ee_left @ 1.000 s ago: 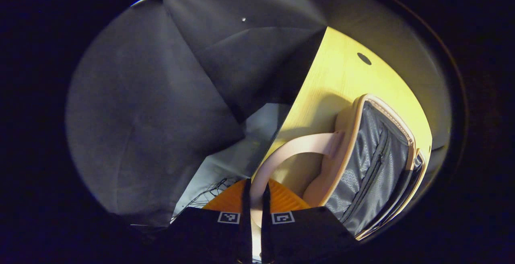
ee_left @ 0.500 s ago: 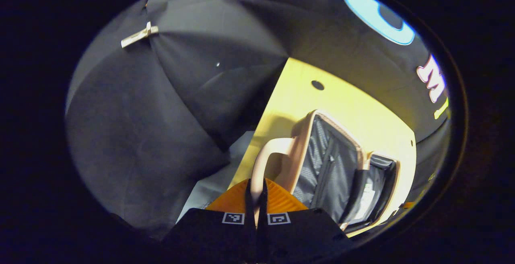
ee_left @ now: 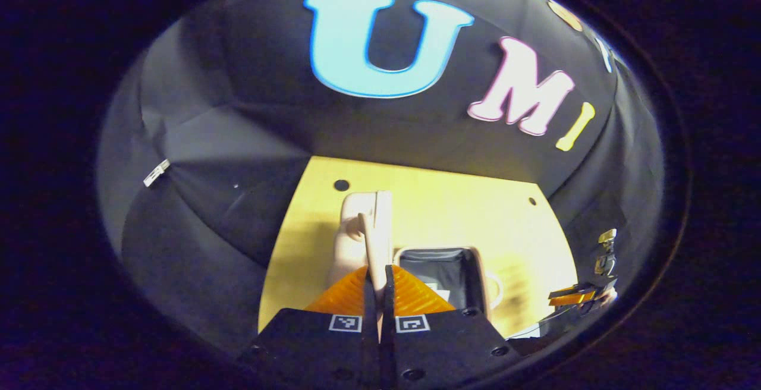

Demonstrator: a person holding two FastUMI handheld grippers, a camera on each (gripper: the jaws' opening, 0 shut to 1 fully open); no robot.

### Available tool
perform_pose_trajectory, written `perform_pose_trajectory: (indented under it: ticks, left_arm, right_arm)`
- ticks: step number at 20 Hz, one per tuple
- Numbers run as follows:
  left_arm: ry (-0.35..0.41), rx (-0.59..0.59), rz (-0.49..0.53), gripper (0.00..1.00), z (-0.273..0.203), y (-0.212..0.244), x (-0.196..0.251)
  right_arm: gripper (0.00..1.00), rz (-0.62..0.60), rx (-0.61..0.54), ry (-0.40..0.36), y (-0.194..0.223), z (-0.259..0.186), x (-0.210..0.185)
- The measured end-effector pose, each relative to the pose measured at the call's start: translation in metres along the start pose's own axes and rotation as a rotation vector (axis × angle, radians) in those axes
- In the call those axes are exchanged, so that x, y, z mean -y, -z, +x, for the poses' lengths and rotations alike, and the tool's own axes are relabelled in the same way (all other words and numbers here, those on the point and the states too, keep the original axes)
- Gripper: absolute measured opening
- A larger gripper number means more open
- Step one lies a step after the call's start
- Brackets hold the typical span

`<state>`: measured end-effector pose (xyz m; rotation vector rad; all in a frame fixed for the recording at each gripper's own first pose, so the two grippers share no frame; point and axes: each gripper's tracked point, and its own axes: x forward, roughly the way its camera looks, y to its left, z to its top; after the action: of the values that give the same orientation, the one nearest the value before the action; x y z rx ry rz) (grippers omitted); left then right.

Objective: First open the suitcase, pack the skin care products into it, and then close the suitcase.

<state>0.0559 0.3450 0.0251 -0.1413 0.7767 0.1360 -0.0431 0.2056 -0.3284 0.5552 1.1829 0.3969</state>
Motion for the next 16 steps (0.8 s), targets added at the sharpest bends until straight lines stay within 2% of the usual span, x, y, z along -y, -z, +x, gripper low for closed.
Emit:
perform_pose_trajectory:
  ticks: [3,7,9,12,16]
  left_arm:
    - [0.155,-0.025,0.046,0.06,0.035,0.016,0.102]
    - [0.264,-0.128,0.036,0.06,0.116,0.068,0.18]
    - [0.267,-0.222,0.034,0.06,0.159,0.097,0.184]
    - [0.206,-0.328,0.076,0.06,0.216,0.131,0.177]
    - [0.15,-0.361,0.12,0.09,0.226,0.158,0.183]
  right_arm:
    - [0.98,-0.011,0.02,-0.003,0.009,-0.03,0.018]
    - [0.97,0.038,0.053,0.007,0.02,-0.063,0.05]
    - [0.97,0.067,0.077,0.026,0.028,-0.082,0.067]
    - [0.97,0.112,0.11,0.051,0.047,-0.114,0.092]
    - [0.97,0.143,0.121,0.112,0.075,-0.144,0.133]
